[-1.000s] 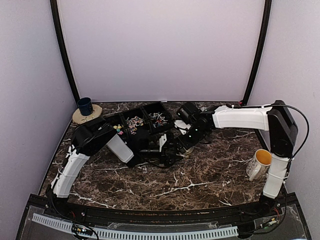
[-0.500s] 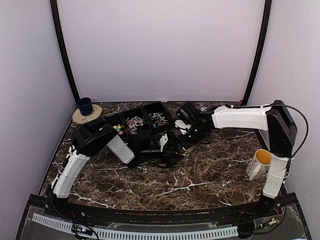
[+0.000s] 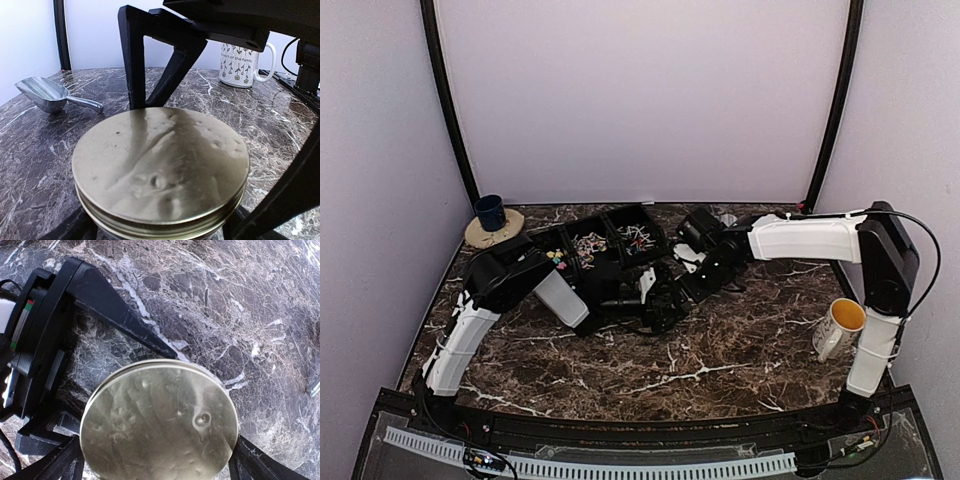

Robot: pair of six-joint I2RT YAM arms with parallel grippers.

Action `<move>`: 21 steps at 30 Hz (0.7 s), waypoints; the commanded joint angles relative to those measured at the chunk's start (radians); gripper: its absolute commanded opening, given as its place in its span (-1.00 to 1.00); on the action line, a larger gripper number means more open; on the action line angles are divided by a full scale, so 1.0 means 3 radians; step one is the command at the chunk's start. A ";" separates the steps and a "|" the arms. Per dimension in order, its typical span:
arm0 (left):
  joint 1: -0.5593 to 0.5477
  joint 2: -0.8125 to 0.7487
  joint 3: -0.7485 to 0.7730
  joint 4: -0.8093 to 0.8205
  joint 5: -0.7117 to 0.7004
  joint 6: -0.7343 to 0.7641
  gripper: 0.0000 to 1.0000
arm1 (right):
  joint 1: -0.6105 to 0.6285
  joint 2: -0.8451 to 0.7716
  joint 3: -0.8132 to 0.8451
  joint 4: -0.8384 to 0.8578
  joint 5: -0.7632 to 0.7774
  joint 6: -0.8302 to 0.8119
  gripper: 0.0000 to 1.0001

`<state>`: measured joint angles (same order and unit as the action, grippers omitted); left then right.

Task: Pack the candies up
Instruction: Screw the bottle lid onto the packing bottle.

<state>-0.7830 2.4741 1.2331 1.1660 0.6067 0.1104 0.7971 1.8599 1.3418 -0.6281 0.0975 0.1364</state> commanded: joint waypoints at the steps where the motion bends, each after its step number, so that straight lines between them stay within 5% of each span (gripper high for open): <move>1: 0.0005 0.0365 -0.0189 -0.0911 -0.0312 0.0152 0.71 | 0.0016 -0.0156 -0.0077 -0.0092 -0.0095 0.0012 0.99; 21: 0.0033 0.0359 -0.0186 -0.0908 -0.0315 0.0138 0.71 | 0.0174 -0.0262 -0.0187 -0.0215 -0.0201 -0.0002 1.00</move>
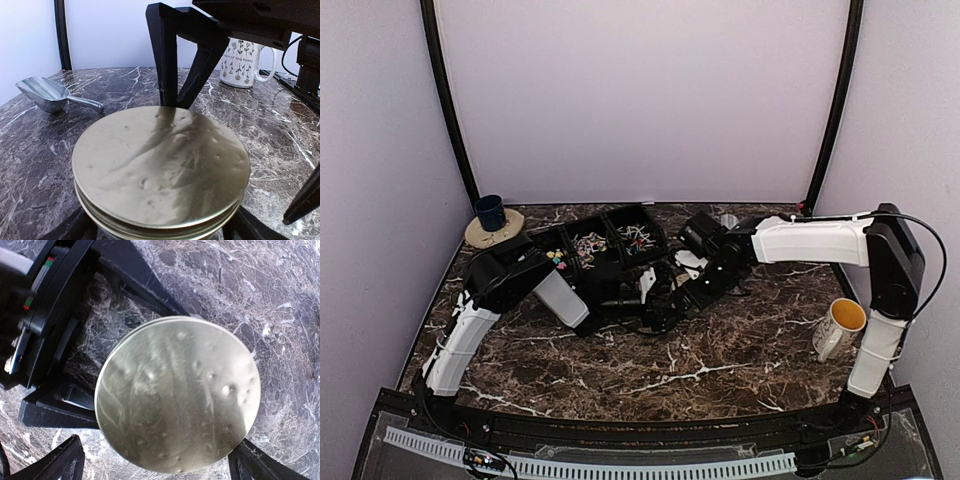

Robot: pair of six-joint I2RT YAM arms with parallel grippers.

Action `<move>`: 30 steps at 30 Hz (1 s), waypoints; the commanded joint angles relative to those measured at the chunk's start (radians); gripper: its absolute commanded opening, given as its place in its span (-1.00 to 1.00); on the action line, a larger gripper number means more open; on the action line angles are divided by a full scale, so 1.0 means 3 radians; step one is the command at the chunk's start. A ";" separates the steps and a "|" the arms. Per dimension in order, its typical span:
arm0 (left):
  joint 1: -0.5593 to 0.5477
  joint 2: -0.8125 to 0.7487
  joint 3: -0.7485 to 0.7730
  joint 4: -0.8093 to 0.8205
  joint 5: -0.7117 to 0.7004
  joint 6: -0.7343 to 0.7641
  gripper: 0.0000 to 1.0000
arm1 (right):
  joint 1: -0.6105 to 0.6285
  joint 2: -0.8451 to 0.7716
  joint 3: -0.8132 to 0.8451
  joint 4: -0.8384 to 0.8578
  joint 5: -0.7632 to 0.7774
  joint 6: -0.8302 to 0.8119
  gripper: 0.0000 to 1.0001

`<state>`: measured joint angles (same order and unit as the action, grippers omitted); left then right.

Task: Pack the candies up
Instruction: Screw the bottle lid onto the packing bottle.

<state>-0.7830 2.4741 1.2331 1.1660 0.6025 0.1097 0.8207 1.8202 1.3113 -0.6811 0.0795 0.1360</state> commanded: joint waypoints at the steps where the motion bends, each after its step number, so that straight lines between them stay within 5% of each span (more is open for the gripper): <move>1: 0.0033 0.0359 -0.0184 -0.0915 -0.0301 0.0141 0.71 | 0.0101 -0.0146 -0.0104 -0.0033 -0.0149 0.0001 1.00; 13: 0.0033 0.0369 -0.0168 -0.0931 -0.0274 0.0140 0.70 | 0.0192 -0.0316 -0.0294 -0.0007 -0.0203 0.0023 0.99; 30: 0.0038 0.0354 -0.0219 -0.0865 -0.0105 0.0192 0.70 | -0.0276 -0.0416 -0.0153 -0.0248 -0.0199 -0.0383 0.96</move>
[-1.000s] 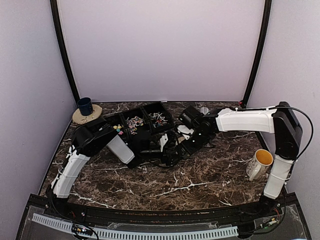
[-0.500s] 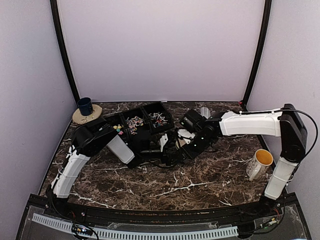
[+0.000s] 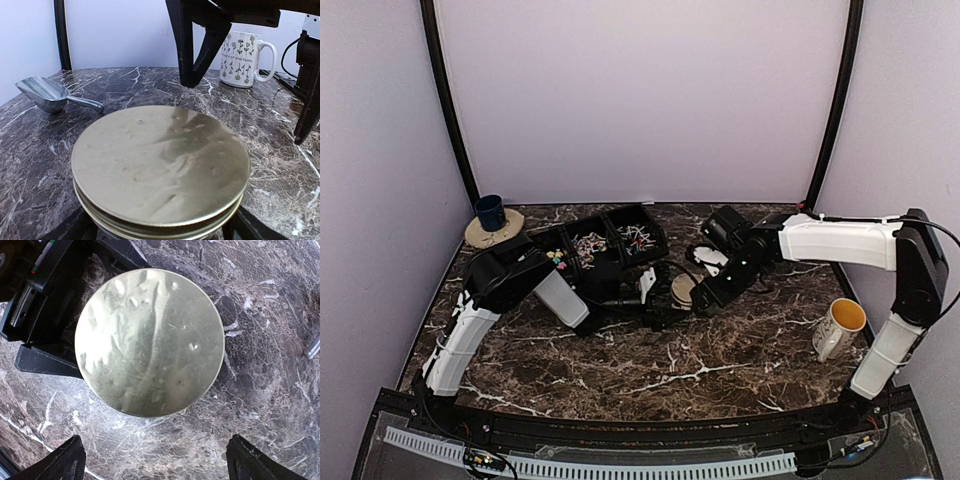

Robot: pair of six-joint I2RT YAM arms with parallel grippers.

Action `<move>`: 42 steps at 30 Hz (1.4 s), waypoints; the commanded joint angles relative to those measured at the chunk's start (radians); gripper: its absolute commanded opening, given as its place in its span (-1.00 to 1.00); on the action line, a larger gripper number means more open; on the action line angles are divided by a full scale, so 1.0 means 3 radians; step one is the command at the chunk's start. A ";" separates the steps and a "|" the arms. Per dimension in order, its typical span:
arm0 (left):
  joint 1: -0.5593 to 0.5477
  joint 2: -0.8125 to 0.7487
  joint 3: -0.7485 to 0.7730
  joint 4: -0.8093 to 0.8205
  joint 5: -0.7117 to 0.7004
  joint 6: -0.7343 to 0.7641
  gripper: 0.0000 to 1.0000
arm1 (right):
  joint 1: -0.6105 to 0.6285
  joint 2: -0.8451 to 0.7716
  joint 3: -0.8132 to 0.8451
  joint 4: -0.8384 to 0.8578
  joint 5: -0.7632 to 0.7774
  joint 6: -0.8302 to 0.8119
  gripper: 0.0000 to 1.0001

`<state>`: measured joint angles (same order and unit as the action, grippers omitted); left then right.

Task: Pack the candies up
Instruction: Screw the bottle lid onto the packing bottle.

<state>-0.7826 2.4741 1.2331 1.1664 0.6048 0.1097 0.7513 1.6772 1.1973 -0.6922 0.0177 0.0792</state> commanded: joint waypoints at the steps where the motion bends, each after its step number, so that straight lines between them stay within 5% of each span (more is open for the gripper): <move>1: 0.0034 0.0354 -0.0223 -0.0862 -0.0106 0.0196 0.70 | -0.0045 0.0108 0.0286 -0.0218 0.0001 -0.0223 0.96; 42: 0.0034 0.0360 -0.0240 -0.0861 -0.0002 0.0248 0.69 | -0.0137 0.0902 0.1071 0.0056 -0.0428 -0.0613 0.95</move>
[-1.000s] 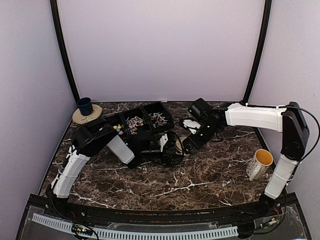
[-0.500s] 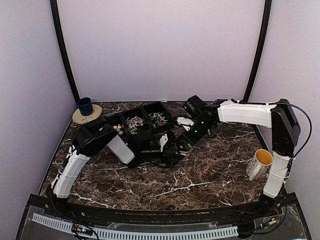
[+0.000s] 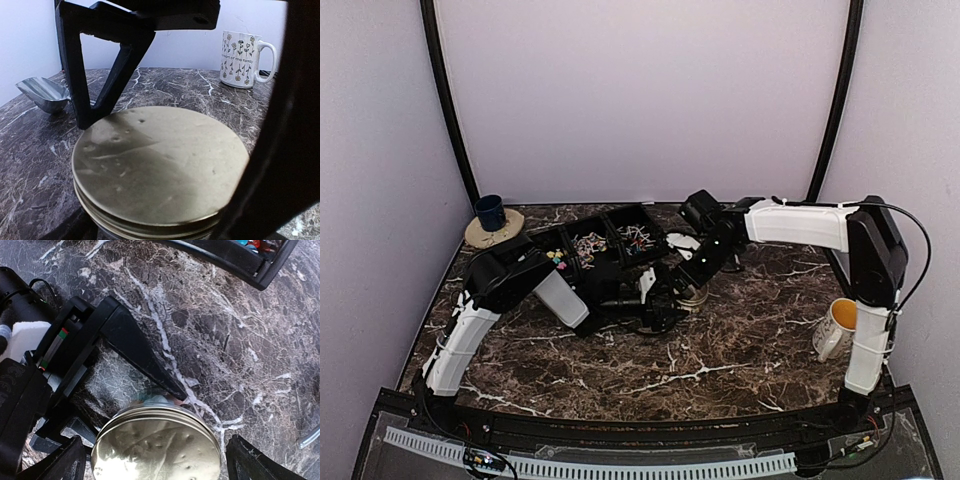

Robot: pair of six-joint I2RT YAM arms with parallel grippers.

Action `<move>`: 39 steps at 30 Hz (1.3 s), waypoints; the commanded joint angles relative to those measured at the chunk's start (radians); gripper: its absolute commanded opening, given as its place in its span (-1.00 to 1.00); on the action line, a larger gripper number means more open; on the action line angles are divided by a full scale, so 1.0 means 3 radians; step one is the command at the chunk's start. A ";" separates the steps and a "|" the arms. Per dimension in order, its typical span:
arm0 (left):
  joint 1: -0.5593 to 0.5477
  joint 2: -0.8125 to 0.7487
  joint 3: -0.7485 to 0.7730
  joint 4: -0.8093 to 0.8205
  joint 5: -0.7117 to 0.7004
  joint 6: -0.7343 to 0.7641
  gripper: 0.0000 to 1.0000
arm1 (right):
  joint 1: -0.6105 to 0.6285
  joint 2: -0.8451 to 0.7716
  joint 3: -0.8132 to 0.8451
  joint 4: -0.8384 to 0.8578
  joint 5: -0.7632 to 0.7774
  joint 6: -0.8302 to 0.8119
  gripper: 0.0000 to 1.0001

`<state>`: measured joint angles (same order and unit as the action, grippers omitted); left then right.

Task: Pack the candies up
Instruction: Screw the bottle lid onto the packing bottle.

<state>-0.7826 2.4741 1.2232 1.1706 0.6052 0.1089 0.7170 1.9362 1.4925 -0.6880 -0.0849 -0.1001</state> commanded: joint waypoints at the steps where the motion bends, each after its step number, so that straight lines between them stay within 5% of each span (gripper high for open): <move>1: 0.0036 0.0359 -0.0207 -0.0875 -0.0007 0.0249 0.69 | -0.0018 0.0033 0.0081 0.0039 -0.0087 -0.0016 0.95; 39: 0.0052 0.0379 -0.0161 -0.0911 -0.0010 0.0193 0.69 | 0.0297 -0.0576 -0.0686 -0.0066 -0.0001 0.0201 0.95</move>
<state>-0.7807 2.4763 1.2346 1.1706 0.6170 0.1089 0.7567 1.8019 1.2964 -0.6930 -0.0521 -0.0525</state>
